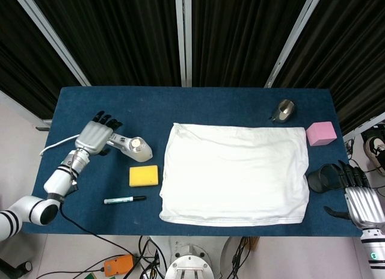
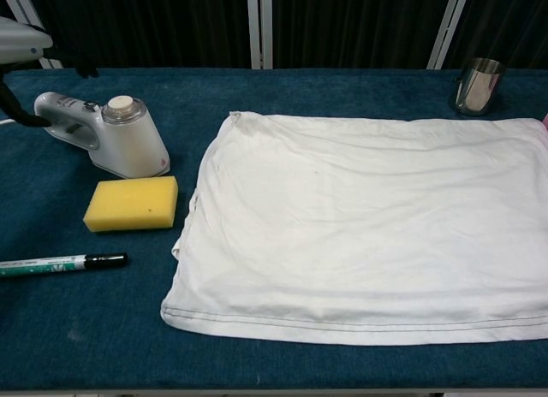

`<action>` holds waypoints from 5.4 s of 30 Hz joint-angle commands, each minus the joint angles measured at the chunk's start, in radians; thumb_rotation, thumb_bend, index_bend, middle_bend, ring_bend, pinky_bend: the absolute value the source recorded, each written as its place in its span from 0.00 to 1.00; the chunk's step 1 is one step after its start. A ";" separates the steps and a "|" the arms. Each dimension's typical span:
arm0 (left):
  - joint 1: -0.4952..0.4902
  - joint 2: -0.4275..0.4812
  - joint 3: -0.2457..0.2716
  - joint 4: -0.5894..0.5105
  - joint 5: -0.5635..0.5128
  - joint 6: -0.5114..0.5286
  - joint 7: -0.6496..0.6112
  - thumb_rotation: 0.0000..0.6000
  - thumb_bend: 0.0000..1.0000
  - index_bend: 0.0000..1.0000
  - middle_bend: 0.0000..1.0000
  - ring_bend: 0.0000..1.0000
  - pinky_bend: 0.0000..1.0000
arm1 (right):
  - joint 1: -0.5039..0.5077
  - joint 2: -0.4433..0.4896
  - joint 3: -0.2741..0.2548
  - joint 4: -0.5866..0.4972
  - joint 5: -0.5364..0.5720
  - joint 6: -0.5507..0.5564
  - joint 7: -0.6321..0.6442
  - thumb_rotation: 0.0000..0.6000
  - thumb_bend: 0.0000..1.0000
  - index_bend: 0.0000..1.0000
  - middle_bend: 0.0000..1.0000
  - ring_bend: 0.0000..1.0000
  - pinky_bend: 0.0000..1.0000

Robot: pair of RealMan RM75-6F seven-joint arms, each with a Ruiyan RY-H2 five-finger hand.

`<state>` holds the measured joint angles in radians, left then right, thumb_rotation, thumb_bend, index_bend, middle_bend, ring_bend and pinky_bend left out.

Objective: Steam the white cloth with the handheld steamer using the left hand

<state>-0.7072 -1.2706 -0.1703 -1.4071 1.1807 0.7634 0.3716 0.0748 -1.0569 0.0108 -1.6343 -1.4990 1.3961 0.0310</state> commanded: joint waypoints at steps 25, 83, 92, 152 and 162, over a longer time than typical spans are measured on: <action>-0.125 -0.092 0.076 0.097 -0.194 -0.076 0.148 1.00 0.19 0.46 0.49 0.38 0.10 | 0.017 -0.028 0.003 0.032 0.038 -0.052 0.015 1.00 0.00 0.00 0.00 0.00 0.02; -0.465 0.068 0.071 -0.194 -0.265 -0.341 -0.053 1.00 0.68 0.80 0.90 0.76 0.66 | 0.186 -0.102 -0.088 -0.026 -0.113 -0.315 -0.070 1.00 0.42 0.00 0.01 0.00 0.15; -0.757 -0.079 0.255 -0.157 -0.616 -0.255 0.196 1.00 0.68 0.80 0.90 0.76 0.66 | 0.200 -0.129 -0.127 -0.001 -0.123 -0.352 -0.053 1.00 0.82 0.03 0.06 0.01 0.18; -0.974 -0.255 0.354 -0.255 -1.044 -0.005 0.302 0.78 0.67 0.80 0.90 0.76 0.66 | 0.206 -0.200 -0.161 0.083 -0.100 -0.320 -0.012 1.00 0.85 0.03 0.06 0.01 0.18; -0.947 -0.295 0.369 -0.155 -1.142 -0.031 0.324 0.78 0.67 0.80 0.90 0.76 0.66 | 0.208 -0.201 -0.161 0.085 -0.099 -0.320 -0.016 1.00 0.85 0.03 0.06 0.01 0.18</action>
<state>-1.6605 -1.5624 0.1951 -1.5760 0.0517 0.7410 0.6932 0.2833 -1.2579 -0.1502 -1.5492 -1.5977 1.0762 0.0151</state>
